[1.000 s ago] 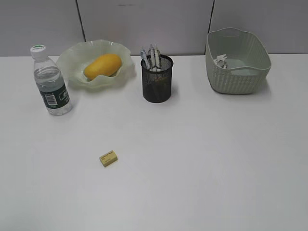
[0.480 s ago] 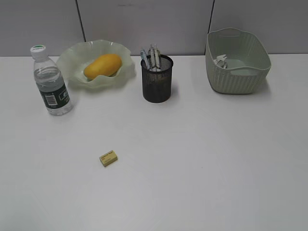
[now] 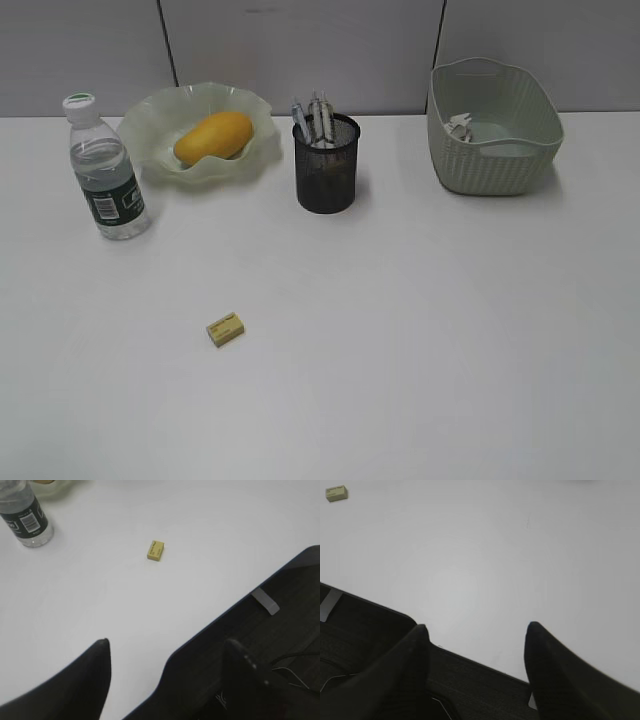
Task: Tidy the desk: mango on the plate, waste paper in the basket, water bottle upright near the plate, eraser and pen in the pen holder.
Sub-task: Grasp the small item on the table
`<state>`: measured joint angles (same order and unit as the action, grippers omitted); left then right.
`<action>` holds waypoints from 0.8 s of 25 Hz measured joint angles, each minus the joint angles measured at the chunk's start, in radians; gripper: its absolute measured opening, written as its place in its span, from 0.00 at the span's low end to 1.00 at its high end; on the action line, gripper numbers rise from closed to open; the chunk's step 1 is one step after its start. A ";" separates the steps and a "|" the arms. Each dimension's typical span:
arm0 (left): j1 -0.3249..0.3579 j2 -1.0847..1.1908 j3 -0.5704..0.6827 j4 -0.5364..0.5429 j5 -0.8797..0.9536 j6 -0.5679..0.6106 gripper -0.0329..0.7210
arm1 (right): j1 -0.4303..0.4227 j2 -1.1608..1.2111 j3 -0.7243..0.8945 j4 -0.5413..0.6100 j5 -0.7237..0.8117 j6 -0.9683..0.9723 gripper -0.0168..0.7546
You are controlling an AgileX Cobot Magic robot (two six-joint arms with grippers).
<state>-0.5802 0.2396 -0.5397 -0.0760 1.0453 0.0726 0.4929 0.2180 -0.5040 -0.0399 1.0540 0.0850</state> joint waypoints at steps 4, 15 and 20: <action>0.000 0.007 -0.008 -0.048 -0.077 0.000 0.73 | 0.000 0.000 0.000 0.000 -0.001 0.000 0.64; 0.000 0.362 -0.029 -0.065 -0.242 0.097 0.73 | 0.000 0.000 0.000 0.001 -0.001 0.000 0.64; 0.000 0.628 -0.082 -0.066 -0.296 0.137 0.73 | 0.000 0.000 0.000 0.001 -0.002 0.000 0.64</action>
<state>-0.5802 0.8672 -0.6215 -0.1418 0.7488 0.2094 0.4929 0.2180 -0.5040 -0.0388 1.0521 0.0845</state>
